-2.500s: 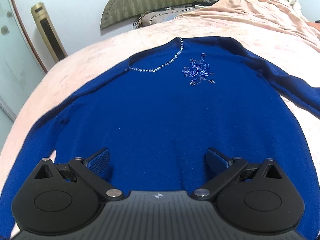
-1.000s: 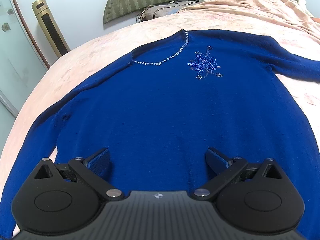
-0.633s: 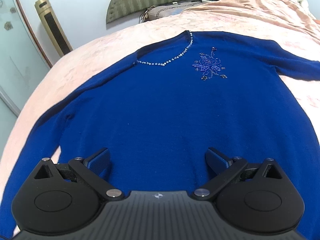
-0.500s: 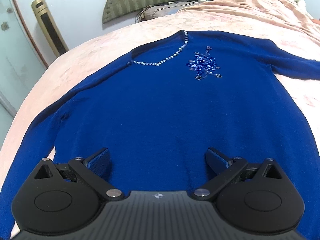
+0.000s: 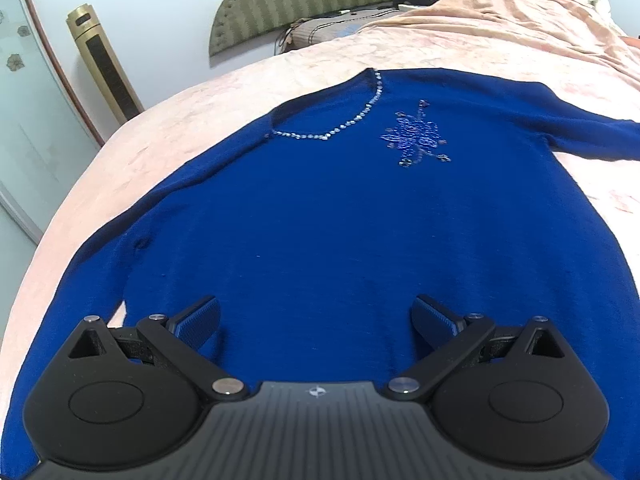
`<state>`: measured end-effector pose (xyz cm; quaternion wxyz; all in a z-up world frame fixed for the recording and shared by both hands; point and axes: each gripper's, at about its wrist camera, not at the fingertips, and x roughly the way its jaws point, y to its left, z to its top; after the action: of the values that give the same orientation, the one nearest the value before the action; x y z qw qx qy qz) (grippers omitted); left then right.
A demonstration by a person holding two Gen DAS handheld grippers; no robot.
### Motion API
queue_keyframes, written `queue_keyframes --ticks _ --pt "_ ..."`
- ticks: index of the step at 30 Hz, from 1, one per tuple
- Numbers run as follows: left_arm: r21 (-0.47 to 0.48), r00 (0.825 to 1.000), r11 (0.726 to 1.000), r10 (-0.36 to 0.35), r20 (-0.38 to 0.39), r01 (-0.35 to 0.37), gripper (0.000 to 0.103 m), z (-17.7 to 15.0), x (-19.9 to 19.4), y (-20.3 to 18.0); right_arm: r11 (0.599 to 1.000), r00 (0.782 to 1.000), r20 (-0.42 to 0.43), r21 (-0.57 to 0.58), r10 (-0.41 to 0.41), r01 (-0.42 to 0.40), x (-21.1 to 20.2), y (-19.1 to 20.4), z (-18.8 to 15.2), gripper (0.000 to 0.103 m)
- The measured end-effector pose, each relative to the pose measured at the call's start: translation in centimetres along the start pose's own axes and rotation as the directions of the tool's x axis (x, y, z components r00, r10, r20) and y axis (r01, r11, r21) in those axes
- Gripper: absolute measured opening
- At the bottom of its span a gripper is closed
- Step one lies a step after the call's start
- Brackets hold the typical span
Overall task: Fold small clothes
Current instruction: 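Close the right gripper on the sleeve cuff and lift it, then carry the held sleeve with the right gripper across the sweater body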
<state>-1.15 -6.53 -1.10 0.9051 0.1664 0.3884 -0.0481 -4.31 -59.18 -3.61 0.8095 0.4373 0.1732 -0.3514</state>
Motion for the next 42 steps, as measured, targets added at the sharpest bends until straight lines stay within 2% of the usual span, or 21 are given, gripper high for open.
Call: queue_keyframes --ticks 3,6,9,10,12,14,16,20,24,29,31,35,42 --pt "-0.002 1.0 1.0 0.012 0.004 -0.012 0.103 0.4 0.1 0.5 0.999 0.999 0.047 -0.036 0.021 -0.019 -1.1 0.6 1.7 0.009" --pt "-0.012 0.999 1.0 0.026 0.02 -0.026 0.103 1.1 0.2 1.2 0.993 0.984 0.175 -0.118 0.033 -0.012 -4.0 1.9 3.8 0.009" --pt "-0.031 1.0 0.999 0.015 0.012 -0.014 0.103 1.6 0.9 1.8 0.973 0.952 0.307 -0.22 0.002 0.069 -6.1 3.4 4.5 0.009" --pt "-0.034 1.0 0.999 0.01 0.003 -0.01 0.103 1.7 1.2 1.9 0.956 0.949 0.315 -0.271 -0.018 0.109 -6.0 4.1 4.2 0.009" --pt "-0.033 1.0 0.999 0.006 -0.01 -0.007 0.103 1.8 1.7 2.1 0.936 0.958 0.284 -0.324 -0.043 0.138 -5.3 4.7 3.3 0.009" --pt "-0.028 1.0 0.999 0.014 -0.017 -0.015 0.103 1.8 2.1 2.3 0.938 0.968 0.252 -0.332 -0.018 0.104 -5.2 5.2 2.0 0.009" --pt "-0.031 0.999 0.999 0.021 -0.024 -0.021 0.103 1.8 2.5 2.6 0.918 0.974 0.223 -0.392 0.034 0.058 -5.7 6.7 0.1 0.009" --pt "-0.054 0.999 0.998 0.011 -0.043 -0.013 0.103 1.8 3.2 3.4 0.85 0.977 0.134 -0.522 0.166 -0.073 -6.8 11.4 -4.0 0.009" --pt "-0.076 0.998 0.997 0.011 -0.055 -0.015 0.103 1.6 3.8 4.3 0.762 0.963 0.017 -0.616 0.268 -0.201 -7.5 16.0 -8.3 0.009" --pt "-0.085 0.998 0.996 0.035 -0.052 -0.039 0.103 1.5 4.0 5.4 0.668 0.938 -0.133 -0.67 0.32 -0.323 -7.4 20.6 -14.0 0.009" --pt "-0.092 0.998 0.995 0.039 -0.051 -0.043 0.103 1.5 4.1 5.9 0.64 0.927 -0.187 -0.677 0.326 -0.362 -7.3 22.1 -16.1 0.009" --pt "-0.105 0.998 0.993 0.045 -0.05 -0.05 0.103 1.4 4.3 6.8 0.587 0.911 -0.243 -0.702 0.333 -0.402 -8.0 25.2 -20.4 0.009" --pt "-0.115 0.997 0.992 0.052 -0.049 -0.058 0.103 1.3 4.6 7.8 0.535 0.893 -0.308 -0.719 0.329 -0.445 -8.4 28.7 -24.7 0.009"
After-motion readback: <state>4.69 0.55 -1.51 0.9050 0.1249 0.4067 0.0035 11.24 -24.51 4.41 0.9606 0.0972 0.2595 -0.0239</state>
